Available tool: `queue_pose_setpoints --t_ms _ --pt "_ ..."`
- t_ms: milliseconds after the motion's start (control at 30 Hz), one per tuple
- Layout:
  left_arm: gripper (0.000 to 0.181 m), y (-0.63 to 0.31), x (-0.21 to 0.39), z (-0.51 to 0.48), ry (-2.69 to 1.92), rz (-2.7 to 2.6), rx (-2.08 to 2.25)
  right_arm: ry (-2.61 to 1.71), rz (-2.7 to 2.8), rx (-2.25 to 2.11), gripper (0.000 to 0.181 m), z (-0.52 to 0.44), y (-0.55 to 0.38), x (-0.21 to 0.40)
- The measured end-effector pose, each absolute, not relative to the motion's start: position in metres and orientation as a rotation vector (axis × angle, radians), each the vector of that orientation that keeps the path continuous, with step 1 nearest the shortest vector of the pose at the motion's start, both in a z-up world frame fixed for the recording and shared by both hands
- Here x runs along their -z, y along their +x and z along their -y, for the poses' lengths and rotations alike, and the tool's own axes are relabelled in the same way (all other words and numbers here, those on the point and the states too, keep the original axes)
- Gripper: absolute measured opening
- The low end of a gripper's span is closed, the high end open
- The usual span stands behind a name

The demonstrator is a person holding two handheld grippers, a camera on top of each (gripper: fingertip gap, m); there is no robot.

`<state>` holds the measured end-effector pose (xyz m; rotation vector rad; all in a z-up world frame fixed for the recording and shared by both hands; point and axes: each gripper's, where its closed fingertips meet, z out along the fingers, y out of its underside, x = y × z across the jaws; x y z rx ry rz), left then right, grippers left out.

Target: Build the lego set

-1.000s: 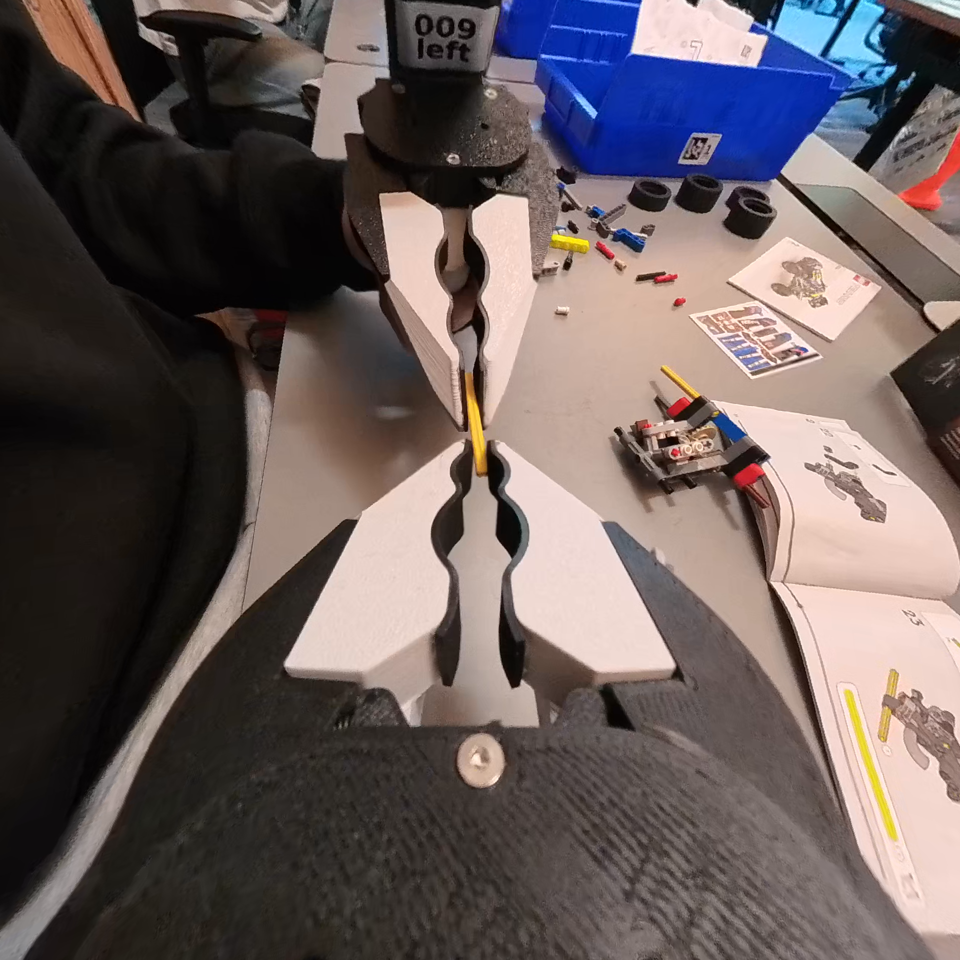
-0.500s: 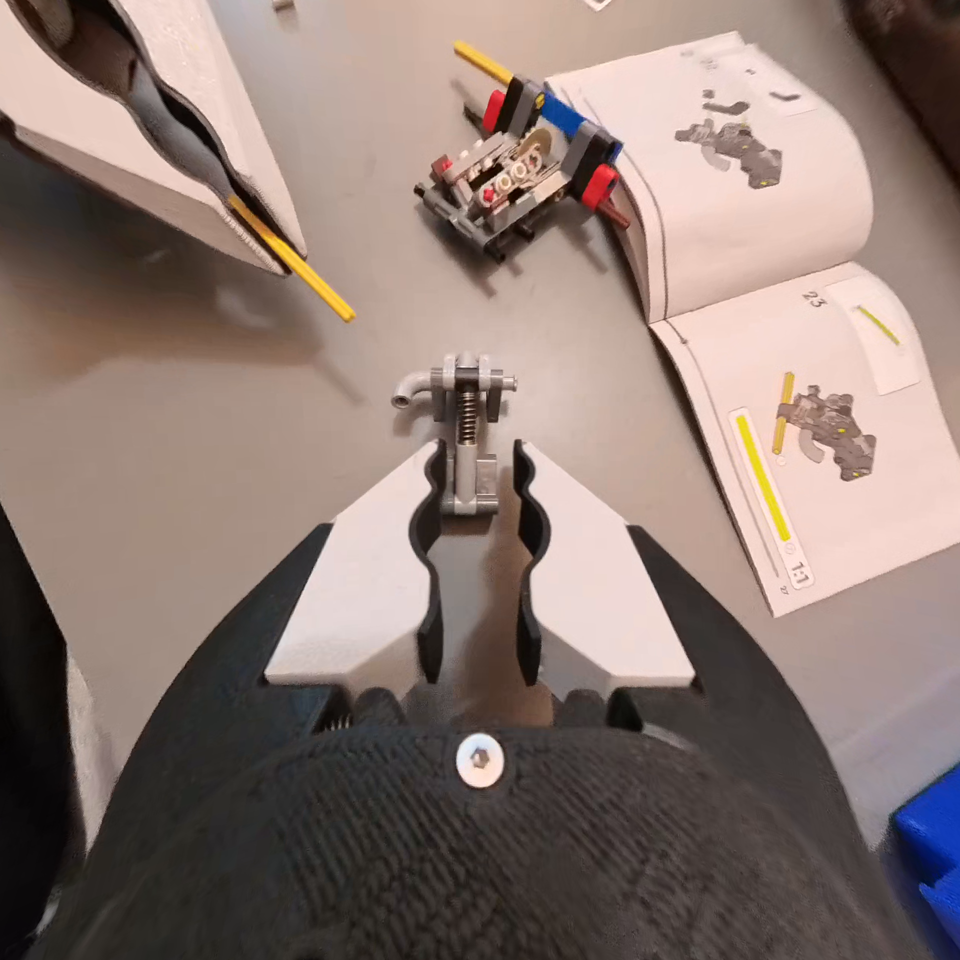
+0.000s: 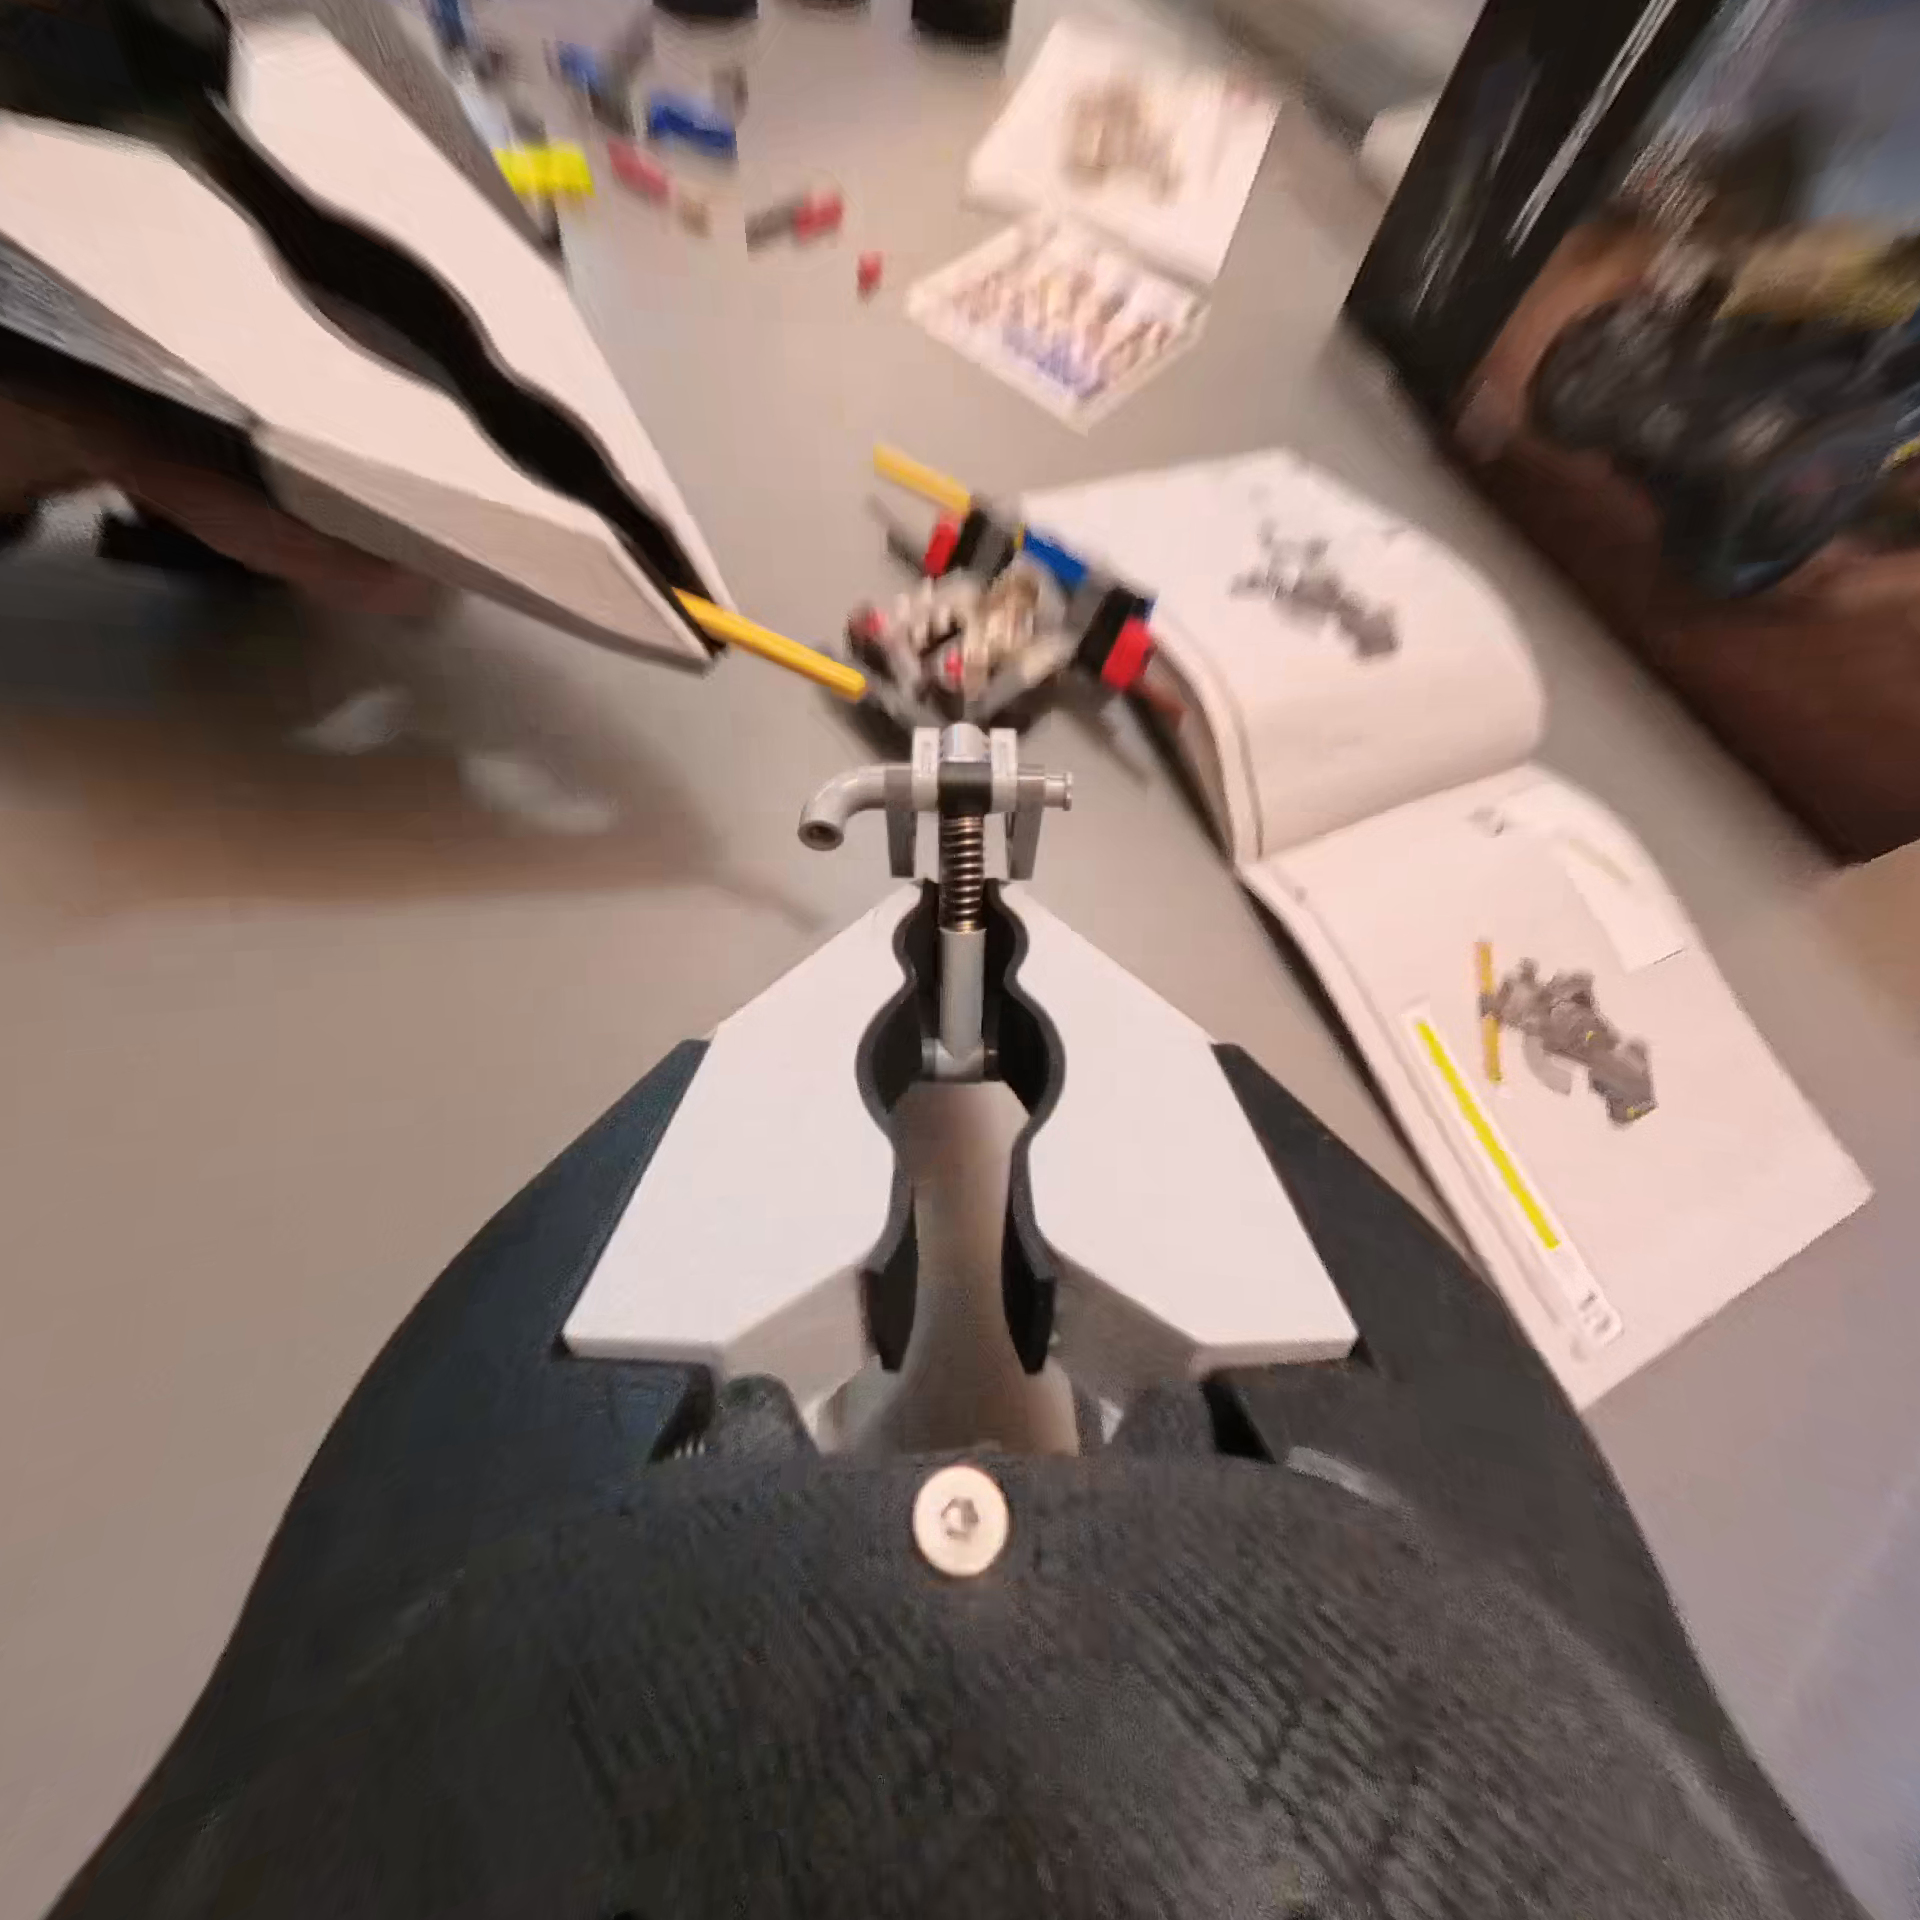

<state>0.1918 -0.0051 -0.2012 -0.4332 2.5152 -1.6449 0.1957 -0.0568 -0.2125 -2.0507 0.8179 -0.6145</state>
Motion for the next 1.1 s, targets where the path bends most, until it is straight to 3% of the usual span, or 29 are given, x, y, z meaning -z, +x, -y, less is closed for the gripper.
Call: queue_pose_setpoints --t_ms 33,400,1100 --pt "0.001 0.196 0.198 0.003 -0.481 -2.487 1.676 -1.989 -0.774 0.675 0.005 0.051 0.196 0.203" --pt "0.001 0.207 0.175 -0.006 -0.581 -2.305 1.858 -1.679 -0.707 0.993 0.005 0.04 0.205 0.163" --pt "0.001 0.191 0.152 0.006 -0.594 -2.245 2.123 -1.628 -0.575 1.114 0.005 0.037 0.195 0.151"
